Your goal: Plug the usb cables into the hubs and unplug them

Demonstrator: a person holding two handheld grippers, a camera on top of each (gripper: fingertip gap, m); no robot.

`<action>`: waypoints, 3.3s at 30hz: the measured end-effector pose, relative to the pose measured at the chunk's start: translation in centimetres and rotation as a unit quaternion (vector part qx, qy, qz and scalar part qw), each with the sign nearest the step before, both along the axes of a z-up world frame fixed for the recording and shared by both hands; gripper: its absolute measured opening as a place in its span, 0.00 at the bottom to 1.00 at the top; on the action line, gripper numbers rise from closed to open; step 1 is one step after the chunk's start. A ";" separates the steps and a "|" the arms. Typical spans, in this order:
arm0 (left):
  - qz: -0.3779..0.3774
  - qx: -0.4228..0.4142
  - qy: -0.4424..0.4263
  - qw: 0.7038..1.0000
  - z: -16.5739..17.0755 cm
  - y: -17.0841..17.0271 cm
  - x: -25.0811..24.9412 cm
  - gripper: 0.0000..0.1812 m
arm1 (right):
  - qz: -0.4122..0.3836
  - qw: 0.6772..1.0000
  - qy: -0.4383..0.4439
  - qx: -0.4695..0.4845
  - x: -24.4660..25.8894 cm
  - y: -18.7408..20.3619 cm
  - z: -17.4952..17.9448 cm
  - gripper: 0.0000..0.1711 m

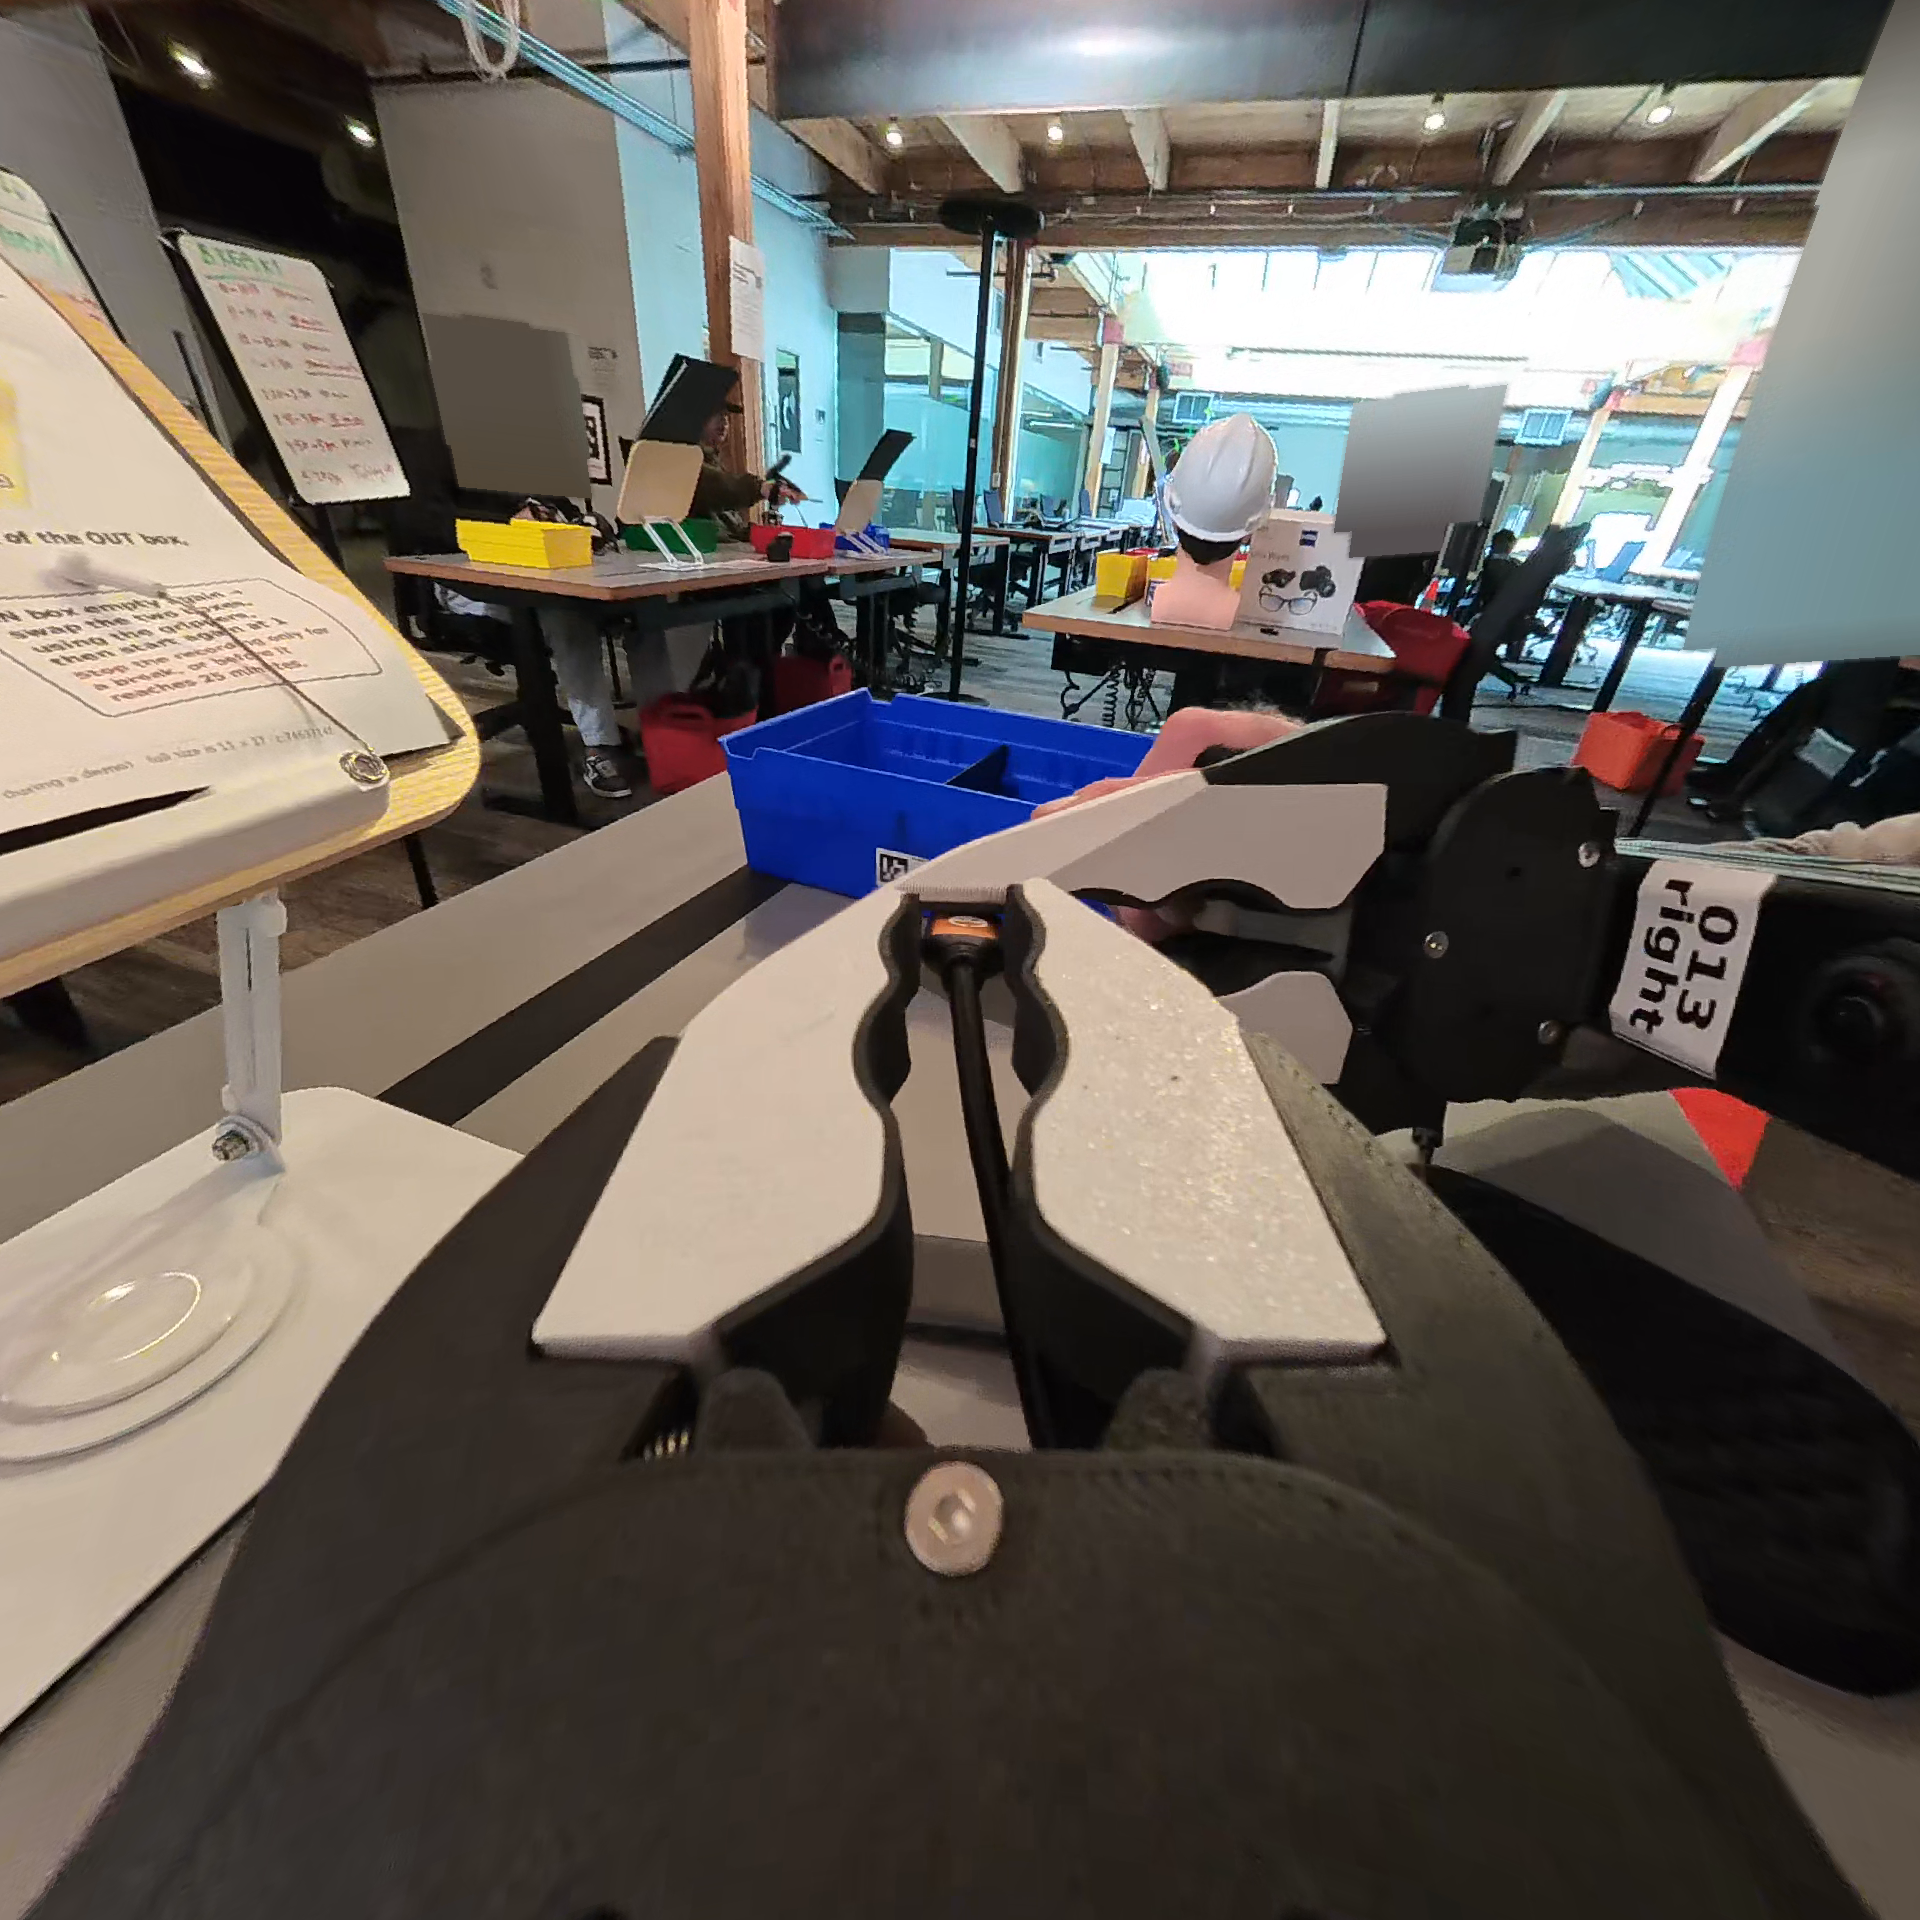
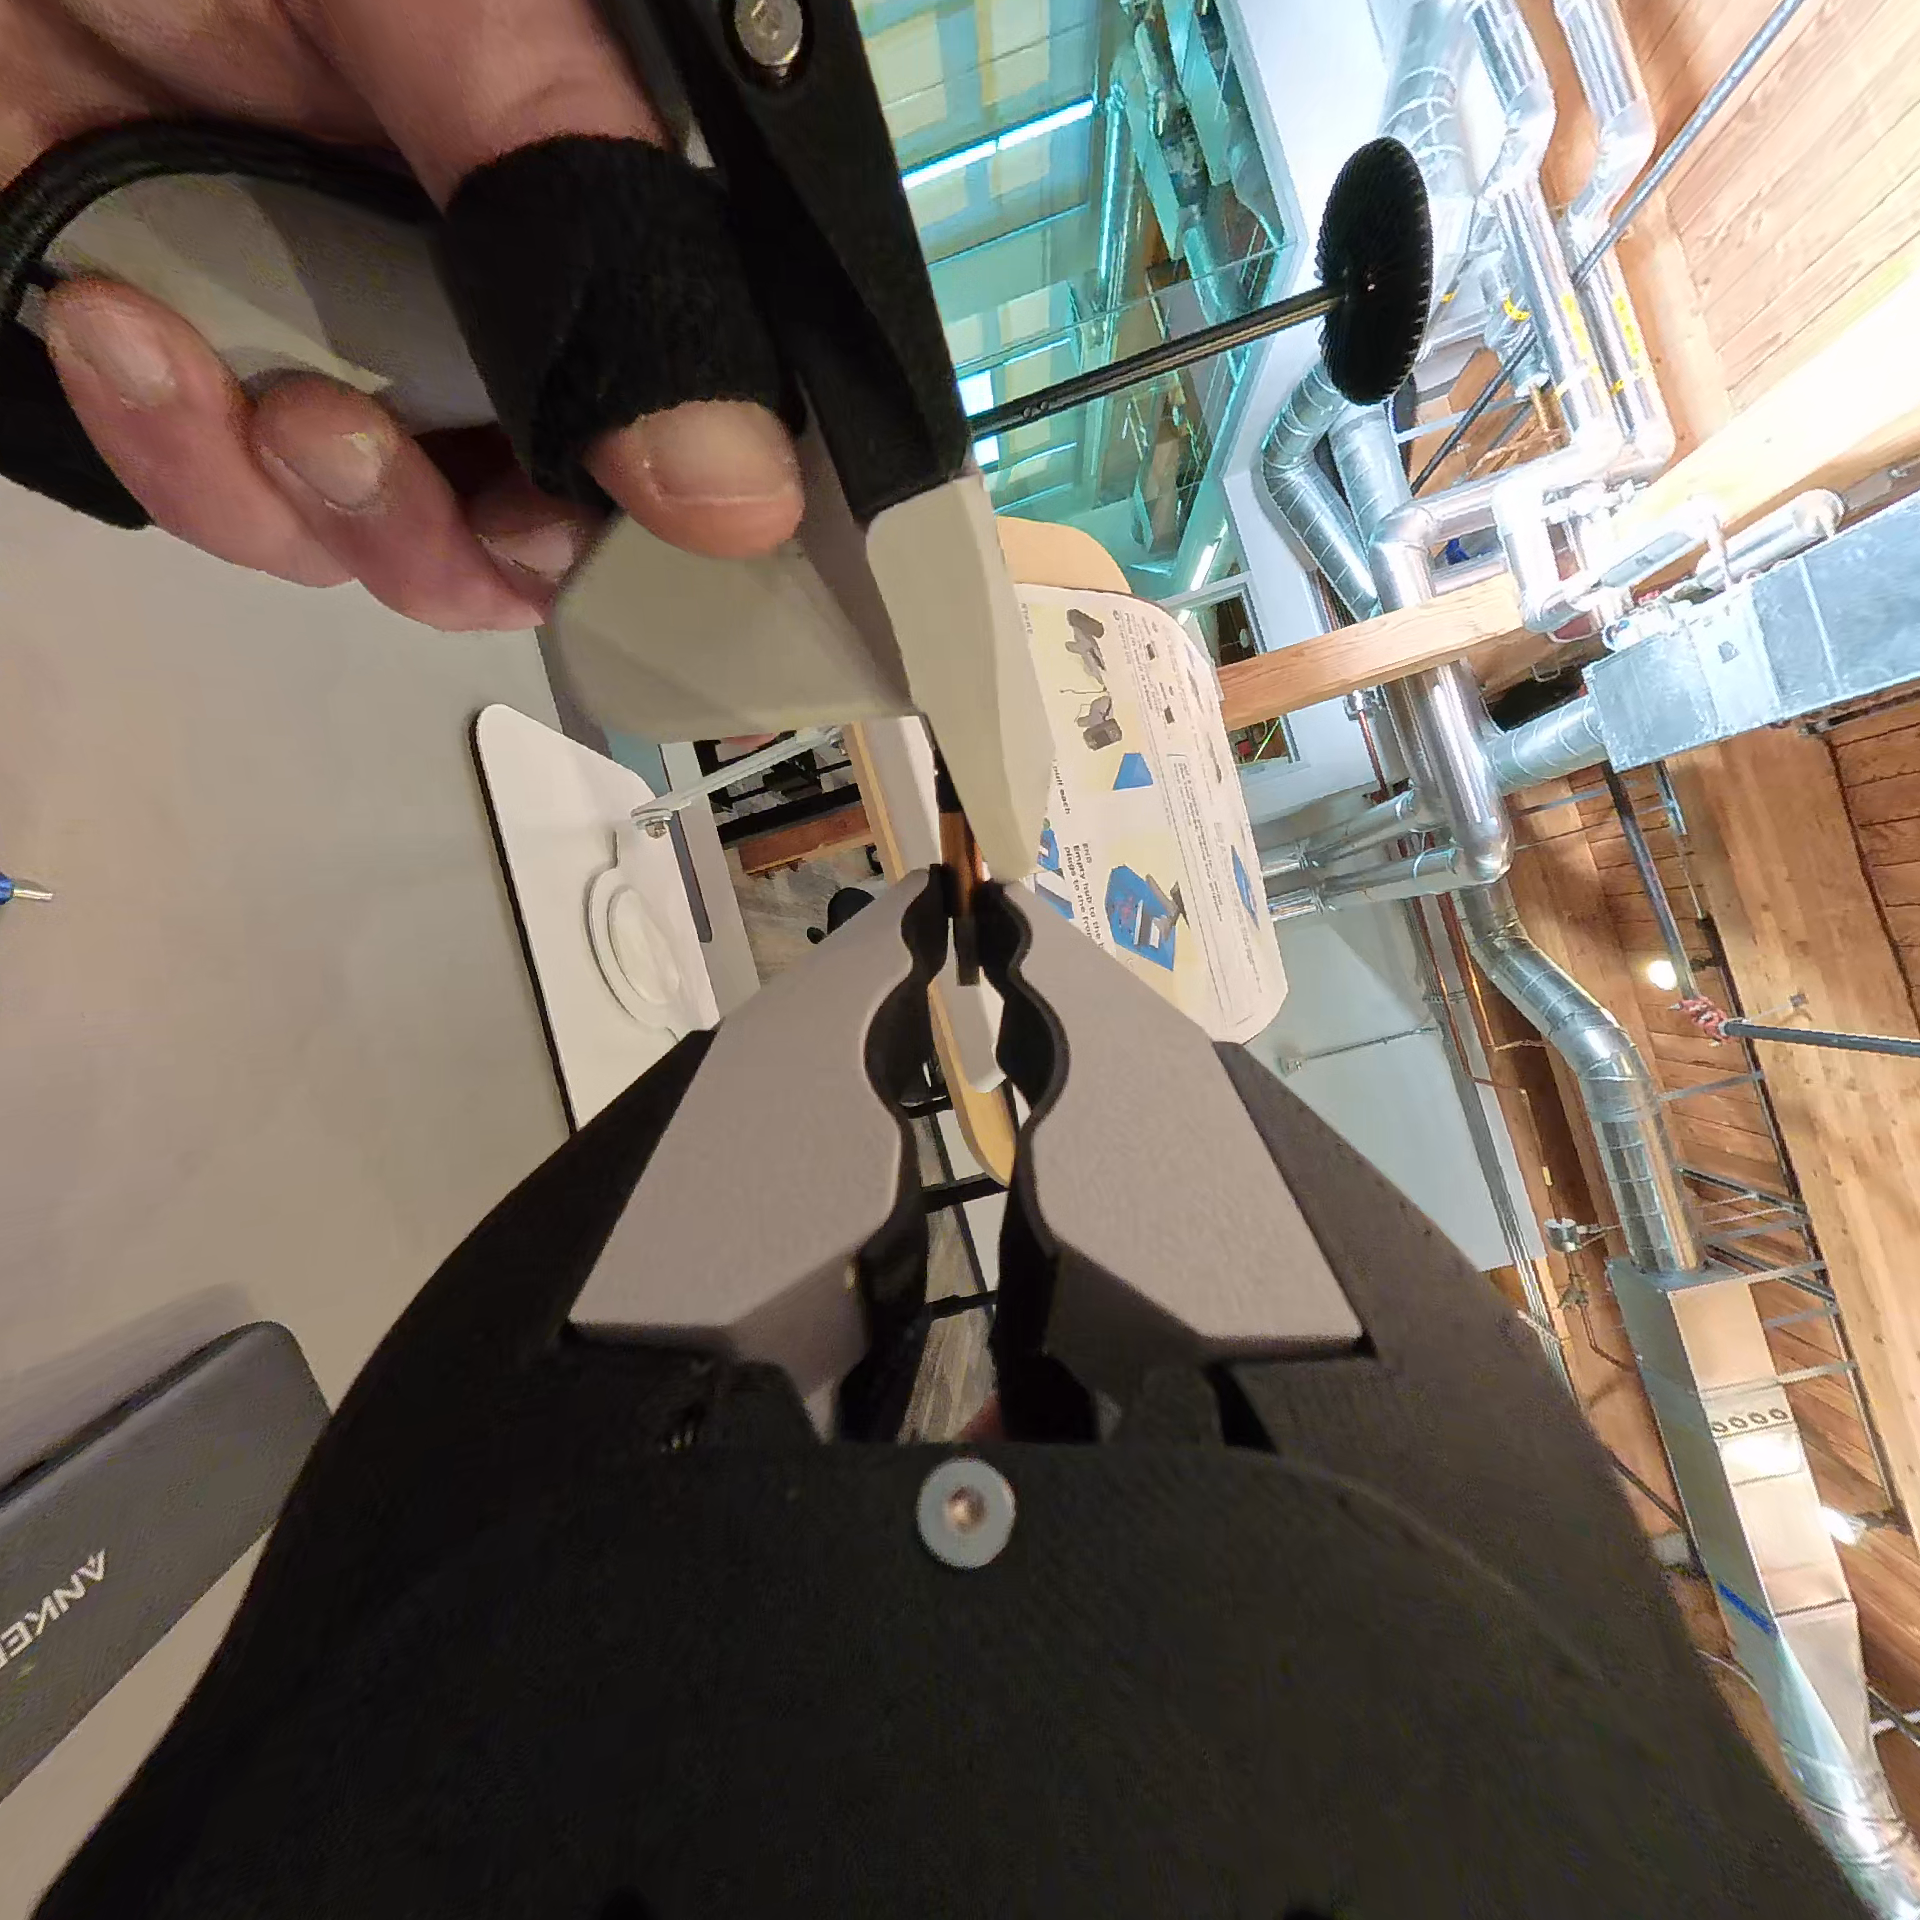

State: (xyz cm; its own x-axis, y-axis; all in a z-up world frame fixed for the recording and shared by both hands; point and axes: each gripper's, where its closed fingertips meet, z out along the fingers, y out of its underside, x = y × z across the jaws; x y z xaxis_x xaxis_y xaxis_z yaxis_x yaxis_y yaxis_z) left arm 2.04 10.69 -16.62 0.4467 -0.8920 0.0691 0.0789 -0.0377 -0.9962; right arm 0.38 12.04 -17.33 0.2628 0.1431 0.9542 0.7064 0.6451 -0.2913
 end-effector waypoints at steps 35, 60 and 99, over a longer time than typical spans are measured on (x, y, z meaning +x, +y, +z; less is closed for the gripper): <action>0.043 0.004 0.044 0.998 1.2 5.5 -2.4 0.08 | -0.006 0.940 -0.264 -0.216 10.2 -1.7 -13.4 0.50; 0.020 -0.001 0.050 0.999 -1.2 5.4 -0.5 0.08 | 0.079 0.965 -0.229 -0.101 8.0 -4.3 -16.2 0.06; 0.164 0.002 -0.014 0.986 7.6 7.9 -20.3 0.08 | 0.218 0.974 -0.059 -0.009 -7.0 -1.8 8.7 0.06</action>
State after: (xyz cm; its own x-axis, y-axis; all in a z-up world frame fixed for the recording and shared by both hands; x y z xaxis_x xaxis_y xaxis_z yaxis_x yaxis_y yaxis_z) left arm -18.24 18.62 -8.97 0.7093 -0.7001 0.0822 0.1144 -0.0008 -0.9934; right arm -6.61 10.26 -8.67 0.0620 0.2345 0.9701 0.3962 0.8863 -0.2396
